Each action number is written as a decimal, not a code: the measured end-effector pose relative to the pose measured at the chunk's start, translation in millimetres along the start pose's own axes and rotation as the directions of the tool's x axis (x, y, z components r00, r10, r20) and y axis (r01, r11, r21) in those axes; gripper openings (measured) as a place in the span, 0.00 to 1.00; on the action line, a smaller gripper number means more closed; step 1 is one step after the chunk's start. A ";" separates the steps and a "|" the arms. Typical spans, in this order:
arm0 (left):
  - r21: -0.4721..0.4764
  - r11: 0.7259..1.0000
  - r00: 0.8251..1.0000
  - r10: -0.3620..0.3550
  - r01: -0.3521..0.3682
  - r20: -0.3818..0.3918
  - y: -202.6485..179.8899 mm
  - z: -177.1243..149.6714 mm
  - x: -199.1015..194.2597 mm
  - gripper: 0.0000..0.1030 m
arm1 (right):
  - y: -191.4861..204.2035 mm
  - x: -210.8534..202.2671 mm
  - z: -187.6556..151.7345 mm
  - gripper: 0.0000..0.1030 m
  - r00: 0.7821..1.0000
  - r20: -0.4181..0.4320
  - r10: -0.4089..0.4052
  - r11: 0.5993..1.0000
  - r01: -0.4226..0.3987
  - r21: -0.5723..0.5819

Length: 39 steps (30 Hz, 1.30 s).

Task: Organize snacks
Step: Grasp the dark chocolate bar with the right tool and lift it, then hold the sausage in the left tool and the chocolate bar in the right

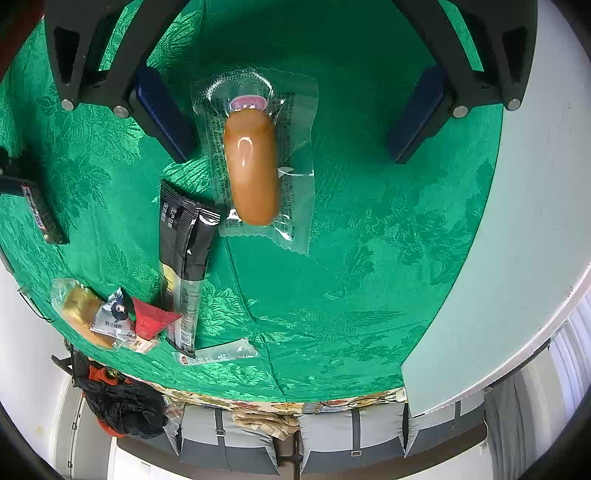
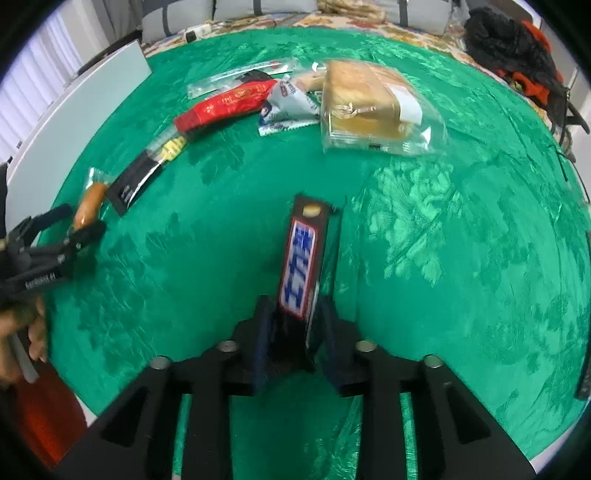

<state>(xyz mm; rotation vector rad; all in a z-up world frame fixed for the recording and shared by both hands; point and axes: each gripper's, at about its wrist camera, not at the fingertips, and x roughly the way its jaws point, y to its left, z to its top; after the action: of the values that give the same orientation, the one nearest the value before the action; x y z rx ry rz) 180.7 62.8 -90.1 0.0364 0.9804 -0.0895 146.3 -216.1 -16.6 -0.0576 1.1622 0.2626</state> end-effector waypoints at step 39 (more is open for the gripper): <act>0.000 1.000 1.000 0.000 0.000 0.002 -0.9 0.2 1.2 1.00 | 39.9 13.3 -24.8 0.88 0.973 0.228 -0.037 0.997 0.051 -0.057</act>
<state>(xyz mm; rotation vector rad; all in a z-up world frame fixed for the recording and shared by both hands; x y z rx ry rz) 181.4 61.8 -91.0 0.0363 0.9786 -0.0892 119.5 -179.6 -35.1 -0.1058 0.9241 0.2591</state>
